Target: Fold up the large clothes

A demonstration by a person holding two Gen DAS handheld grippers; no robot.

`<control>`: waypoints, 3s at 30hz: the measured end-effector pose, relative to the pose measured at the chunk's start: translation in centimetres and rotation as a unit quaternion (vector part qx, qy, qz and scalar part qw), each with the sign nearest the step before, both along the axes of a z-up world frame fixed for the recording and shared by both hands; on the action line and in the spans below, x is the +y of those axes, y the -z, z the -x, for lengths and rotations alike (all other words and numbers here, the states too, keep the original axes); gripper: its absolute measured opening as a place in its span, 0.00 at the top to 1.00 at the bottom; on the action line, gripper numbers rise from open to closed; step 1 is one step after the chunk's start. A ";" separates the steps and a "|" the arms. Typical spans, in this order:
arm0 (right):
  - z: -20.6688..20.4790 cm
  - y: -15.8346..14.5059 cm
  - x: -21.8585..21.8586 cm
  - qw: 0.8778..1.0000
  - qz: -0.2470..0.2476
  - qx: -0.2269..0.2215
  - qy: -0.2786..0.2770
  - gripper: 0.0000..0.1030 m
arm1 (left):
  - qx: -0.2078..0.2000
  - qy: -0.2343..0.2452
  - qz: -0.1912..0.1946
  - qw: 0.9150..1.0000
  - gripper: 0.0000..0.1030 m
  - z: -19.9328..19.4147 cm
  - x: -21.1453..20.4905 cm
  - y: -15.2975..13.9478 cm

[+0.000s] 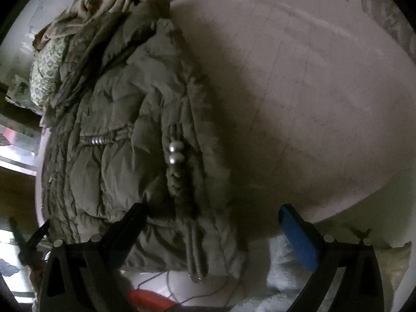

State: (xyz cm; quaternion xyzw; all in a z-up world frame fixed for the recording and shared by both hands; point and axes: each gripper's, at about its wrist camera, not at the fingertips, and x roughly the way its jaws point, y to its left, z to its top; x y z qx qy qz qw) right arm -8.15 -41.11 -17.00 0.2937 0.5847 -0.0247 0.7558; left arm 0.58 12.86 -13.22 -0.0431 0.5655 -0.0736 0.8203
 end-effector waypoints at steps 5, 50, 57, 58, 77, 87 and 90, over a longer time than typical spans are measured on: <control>-0.1 0.7 0.2 1.000 -0.017 -0.006 0.011 0.00 | -0.004 0.007 -0.010 1.000 0.10 -0.6 -0.1 0.5; -1.1 -1.6 3.2 0.998 0.003 -0.045 -0.041 0.68 | -0.009 0.062 -0.010 0.998 0.77 -0.2 -6.5 -0.9; -0.7 -2.9 3.0 0.997 0.005 -0.066 -0.044 0.77 | -0.035 0.072 -0.025 0.997 0.85 0.5 -7.1 -3.6; -0.6 -3.3 2.9 0.996 0.003 -0.072 -0.044 0.78 | -0.039 0.073 -0.025 0.996 0.86 0.7 -7.1 -3.9; -1.9 -10.2 3.2 0.986 -0.008 -0.161 -0.051 0.82 | -0.111 0.077 -0.003 0.991 0.87 -1.0 -5.5 -10.6; -4.1 -12.6 2.0 0.981 -0.013 -0.188 -0.041 0.82 | -0.146 0.077 -0.008 0.986 0.87 -3.5 -6.6 -13.3; -5.3 -13.2 1.8 0.980 -0.014 -0.193 -0.038 0.82 | -0.153 0.074 -0.008 0.985 0.87 -4.4 -6.9 -14.0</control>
